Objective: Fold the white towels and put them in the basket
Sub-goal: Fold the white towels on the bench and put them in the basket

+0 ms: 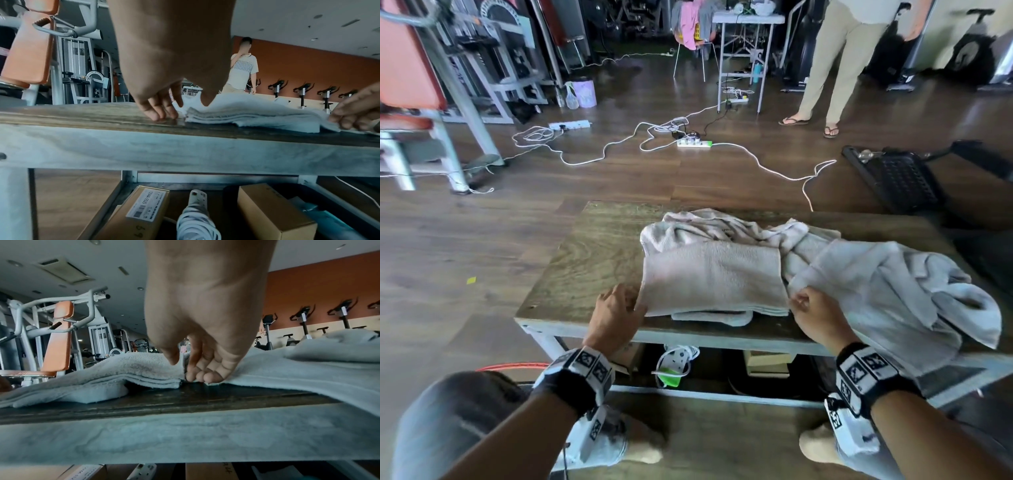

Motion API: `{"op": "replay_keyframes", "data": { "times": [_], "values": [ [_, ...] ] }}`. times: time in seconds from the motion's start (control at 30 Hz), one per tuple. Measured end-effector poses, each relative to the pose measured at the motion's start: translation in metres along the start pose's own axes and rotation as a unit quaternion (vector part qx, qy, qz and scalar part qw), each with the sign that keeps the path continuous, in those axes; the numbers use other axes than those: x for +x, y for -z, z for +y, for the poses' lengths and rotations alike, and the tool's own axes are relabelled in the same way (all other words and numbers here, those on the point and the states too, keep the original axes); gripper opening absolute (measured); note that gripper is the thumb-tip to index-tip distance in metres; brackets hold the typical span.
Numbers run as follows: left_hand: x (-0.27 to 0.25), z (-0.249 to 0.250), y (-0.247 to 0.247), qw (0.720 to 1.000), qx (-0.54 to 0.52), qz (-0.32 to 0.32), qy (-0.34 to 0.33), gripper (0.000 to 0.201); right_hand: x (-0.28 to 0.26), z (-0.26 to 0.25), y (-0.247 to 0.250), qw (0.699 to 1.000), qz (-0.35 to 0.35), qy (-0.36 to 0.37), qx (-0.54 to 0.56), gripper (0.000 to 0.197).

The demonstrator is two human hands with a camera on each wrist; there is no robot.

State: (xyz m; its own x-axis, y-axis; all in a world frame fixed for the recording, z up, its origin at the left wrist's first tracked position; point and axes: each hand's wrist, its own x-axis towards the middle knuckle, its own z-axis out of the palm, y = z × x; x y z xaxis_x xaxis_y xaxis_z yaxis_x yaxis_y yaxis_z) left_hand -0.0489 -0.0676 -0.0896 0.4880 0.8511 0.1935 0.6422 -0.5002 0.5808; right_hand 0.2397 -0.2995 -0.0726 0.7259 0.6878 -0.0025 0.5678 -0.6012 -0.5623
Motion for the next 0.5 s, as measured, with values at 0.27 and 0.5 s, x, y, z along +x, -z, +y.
{"op": "replay_keyframes", "data": {
  "times": [0.27,0.5],
  "values": [
    [0.006,0.016,0.001,0.996,-0.018,0.003,0.091,0.046,-0.003,-0.009,0.000,0.998,0.007,-0.064,0.008,0.024],
    [0.009,0.009,0.002,0.993,0.012,0.007,0.117,0.037,-0.013,-0.011,0.014,0.996,-0.026,-0.086,-0.030,0.018]
  ]
}}
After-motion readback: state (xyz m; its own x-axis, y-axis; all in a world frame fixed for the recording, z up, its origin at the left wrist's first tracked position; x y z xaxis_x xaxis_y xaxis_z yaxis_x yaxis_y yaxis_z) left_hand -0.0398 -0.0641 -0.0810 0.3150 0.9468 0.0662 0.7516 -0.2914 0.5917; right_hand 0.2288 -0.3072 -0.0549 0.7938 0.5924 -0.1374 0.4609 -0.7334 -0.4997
